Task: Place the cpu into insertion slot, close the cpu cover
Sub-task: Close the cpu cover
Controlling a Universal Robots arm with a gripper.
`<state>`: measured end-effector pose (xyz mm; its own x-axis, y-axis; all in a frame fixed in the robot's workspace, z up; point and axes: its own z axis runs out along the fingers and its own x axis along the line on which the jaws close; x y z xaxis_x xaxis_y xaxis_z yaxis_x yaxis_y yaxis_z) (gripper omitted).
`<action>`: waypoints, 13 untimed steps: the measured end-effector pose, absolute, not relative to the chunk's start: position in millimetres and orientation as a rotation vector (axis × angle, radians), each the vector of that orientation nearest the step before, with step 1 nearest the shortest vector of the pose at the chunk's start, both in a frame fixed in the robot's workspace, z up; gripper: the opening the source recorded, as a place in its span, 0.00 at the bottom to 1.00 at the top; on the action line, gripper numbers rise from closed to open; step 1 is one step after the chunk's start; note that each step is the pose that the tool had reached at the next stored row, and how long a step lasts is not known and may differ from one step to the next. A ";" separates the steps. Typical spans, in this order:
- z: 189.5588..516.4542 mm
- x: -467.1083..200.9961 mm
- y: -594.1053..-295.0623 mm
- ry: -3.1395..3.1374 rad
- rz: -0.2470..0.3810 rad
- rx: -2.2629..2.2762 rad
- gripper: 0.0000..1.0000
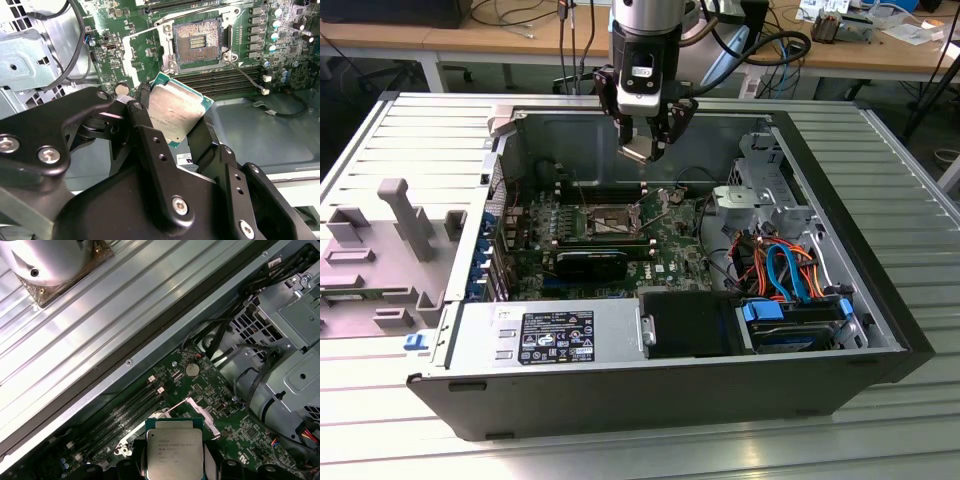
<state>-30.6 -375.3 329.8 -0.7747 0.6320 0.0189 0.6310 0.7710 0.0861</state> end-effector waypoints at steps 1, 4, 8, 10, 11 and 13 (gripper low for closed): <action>329.8 -30.6 -375.3 2.945 0.137 1.052 0.55; 329.7 -30.6 -375.3 2.943 0.137 1.058 0.55; 329.7 -30.6 -375.2 2.940 0.137 1.064 0.55; 329.7 -30.6 -375.3 2.939 0.137 1.068 0.55; 329.6 -30.6 -375.2 2.938 0.137 1.070 0.55; 329.6 -30.6 -375.3 2.937 0.137 1.074 0.55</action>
